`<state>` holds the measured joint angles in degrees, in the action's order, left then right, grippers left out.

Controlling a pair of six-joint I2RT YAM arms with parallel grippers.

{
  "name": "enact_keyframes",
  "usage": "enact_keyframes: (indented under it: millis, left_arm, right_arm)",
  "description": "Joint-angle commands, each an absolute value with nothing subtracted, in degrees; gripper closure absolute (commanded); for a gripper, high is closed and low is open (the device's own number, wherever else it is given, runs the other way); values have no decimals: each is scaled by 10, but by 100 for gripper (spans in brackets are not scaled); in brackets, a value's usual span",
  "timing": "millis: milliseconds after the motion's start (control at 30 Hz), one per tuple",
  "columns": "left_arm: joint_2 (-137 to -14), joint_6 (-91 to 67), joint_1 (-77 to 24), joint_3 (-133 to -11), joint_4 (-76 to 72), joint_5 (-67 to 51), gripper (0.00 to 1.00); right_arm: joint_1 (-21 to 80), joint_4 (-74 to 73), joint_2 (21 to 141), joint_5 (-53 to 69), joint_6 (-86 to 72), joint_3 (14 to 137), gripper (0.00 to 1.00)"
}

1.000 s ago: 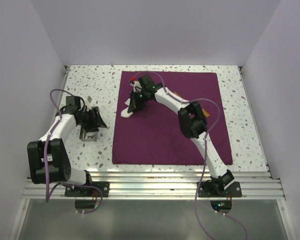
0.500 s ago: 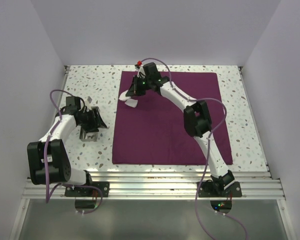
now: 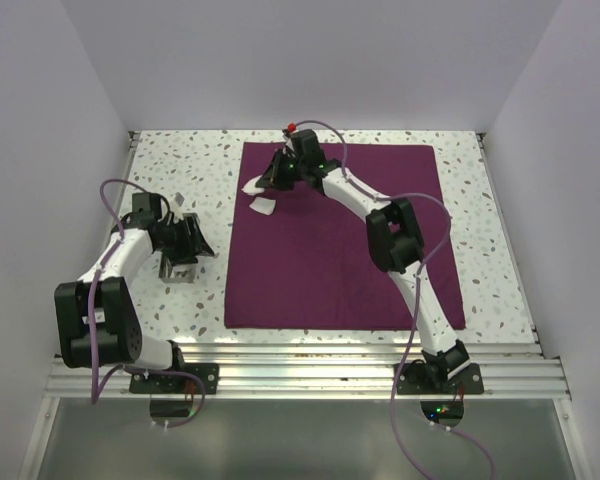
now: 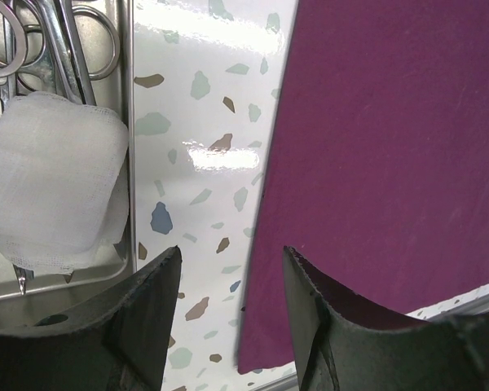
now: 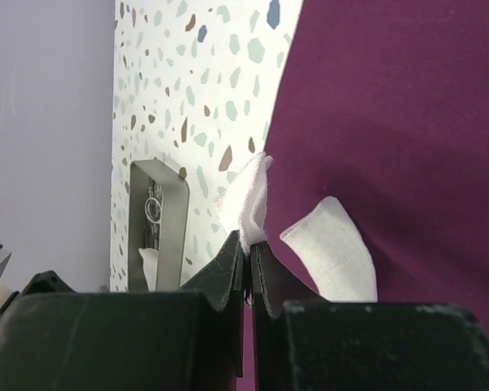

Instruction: Prepare the surgical pack

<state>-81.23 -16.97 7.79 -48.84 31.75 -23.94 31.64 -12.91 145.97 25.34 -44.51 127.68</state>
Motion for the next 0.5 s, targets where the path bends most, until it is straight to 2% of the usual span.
enact_keyframes:
  millis: [0,467]
  left_arm:
    - [-817,-171,76,-492,294,-254,43]
    - [-822,-172,76,-491,289,-258,43]
  right_arm:
    - [319,-87,1458,220,-477,1263,100]
    - [331,-81,1430,189,-523,1188,100]
